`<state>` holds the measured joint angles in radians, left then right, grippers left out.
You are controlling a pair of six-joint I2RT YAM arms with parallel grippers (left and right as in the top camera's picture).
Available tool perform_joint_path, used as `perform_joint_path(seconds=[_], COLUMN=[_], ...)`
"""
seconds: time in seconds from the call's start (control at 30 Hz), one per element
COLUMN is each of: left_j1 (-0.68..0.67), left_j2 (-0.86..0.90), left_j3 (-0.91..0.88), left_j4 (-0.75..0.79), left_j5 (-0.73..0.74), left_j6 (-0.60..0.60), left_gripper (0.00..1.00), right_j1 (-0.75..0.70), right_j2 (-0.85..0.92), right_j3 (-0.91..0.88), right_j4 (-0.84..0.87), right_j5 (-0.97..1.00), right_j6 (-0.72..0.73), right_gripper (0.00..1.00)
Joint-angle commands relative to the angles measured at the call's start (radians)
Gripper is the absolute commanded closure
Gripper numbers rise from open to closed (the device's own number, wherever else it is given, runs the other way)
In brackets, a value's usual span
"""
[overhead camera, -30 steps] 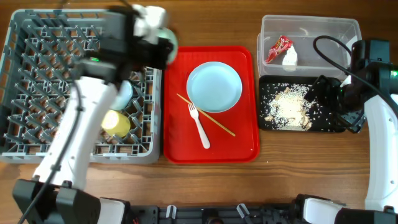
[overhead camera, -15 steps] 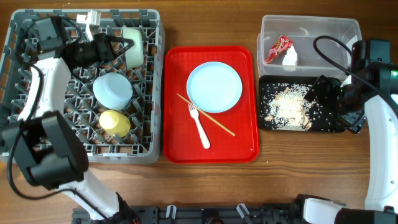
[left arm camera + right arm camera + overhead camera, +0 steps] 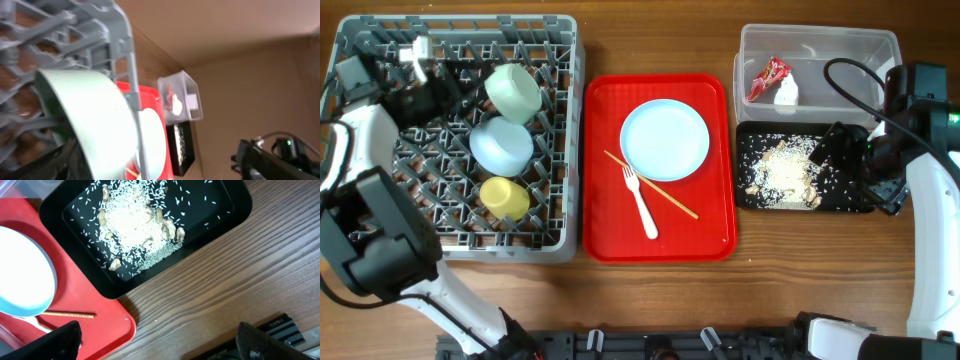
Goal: Sort waste into correct bins and load items into the dishwasher rack
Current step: 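Reach the left gripper to the white fork on the tray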
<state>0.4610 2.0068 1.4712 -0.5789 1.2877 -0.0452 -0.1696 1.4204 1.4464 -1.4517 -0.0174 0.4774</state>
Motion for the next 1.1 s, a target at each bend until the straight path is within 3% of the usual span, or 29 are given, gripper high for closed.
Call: perform_joint_path(seconds=[0.0,0.17,0.27,0.37,0.53,0.67,0.83,1.07], left_j1=[0.072,0.162,0.132,0.058,-0.124,-0.326,-0.524,-0.805], left_j2=[-0.001,-0.139,-0.209,-0.286,-0.409,-0.483,-0.483,-0.481], left_j3=[0.005,0.005,0.005,0.005,0.005,0.005,0.004,-0.067], left_j4=[-0.013,-0.017,-0.052,-0.118,-0.249,-0.389,-0.520,-0.537], left_j5=[-0.023,-0.089,-0.170,-0.356,-0.619,-0.899,-0.938,-1.237], left_j6=[0.002,-0.090,-0.098,-0.098,-0.101,-0.213,-0.229,-0.510], left_gripper=[0.00,0.00,0.00,0.00,0.00,0.00,0.00,0.00], right_j1=[-0.002,-0.002,-0.002,-0.002,-0.002,-0.002,-0.002,-0.002], right_j2=[-0.011,-0.011,-0.011,-0.011,-0.011,-0.011,-0.011,-0.011], right_j3=[0.005,0.005,0.005,0.005,0.005,0.005,0.005,0.005], right_j4=[-0.002,-0.001,-0.001,-0.002,-0.002,-0.002,0.000,0.000], right_j5=[0.017,0.017,0.017,0.017,0.017,0.017,0.017,0.017], right_j6=[-0.006,-0.006,-0.006,-0.008,-0.031,-0.032,-0.033,-0.032], right_gripper=[0.00,0.00,0.00,0.00,0.00,0.00,0.00,0.00])
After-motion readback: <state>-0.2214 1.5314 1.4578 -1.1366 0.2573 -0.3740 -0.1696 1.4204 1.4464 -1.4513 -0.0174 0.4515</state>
